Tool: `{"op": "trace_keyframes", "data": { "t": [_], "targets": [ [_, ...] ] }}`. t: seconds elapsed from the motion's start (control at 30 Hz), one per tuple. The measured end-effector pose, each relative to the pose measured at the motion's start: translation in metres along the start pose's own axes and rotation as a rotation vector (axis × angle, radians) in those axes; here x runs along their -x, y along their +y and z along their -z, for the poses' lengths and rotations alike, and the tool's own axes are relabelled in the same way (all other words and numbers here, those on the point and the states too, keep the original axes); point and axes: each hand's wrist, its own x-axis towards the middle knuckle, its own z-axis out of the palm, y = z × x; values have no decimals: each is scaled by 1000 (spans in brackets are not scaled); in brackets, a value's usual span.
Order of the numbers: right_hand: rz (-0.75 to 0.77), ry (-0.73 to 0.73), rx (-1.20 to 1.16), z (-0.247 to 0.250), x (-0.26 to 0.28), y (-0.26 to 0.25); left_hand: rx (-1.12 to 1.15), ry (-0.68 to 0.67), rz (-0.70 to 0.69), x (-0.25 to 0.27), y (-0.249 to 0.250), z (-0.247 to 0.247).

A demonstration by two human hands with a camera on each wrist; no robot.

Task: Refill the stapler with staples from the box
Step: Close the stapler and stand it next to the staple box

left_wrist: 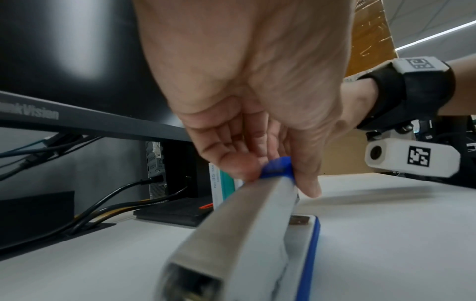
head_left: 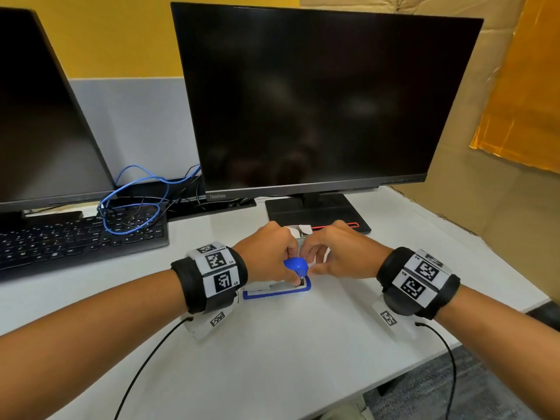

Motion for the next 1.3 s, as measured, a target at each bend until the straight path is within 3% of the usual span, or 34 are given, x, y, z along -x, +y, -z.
{"op": "trace_keyframes", "data": {
  "t": [0.13, 0.27, 0.4, 0.63, 0.73, 0.9, 1.3],
  "targets": [
    [73, 197, 74, 12, -7, -1, -78, -11, 85, 4, -10, -1],
    [-18, 329, 76, 12, -17, 0, -87, -42, 167, 8, -21, 2],
    [-117, 247, 50, 5, -24, 8, -64, -41, 229, 12, -30, 3],
    [-90, 243, 78, 5, -22, 15, -23, -18, 293, 16, -38, 3],
    [-87, 242, 122, 6, -19, 17, 99, -16, 321, 16, -41, 5],
    [-102, 234, 119, 2, -19, 16, 267, -72, 274, 19, -46, 13],
    [-38, 139, 129, 10, -19, 1, 296, 32, 289, -3, -47, 3]
  ]
}}
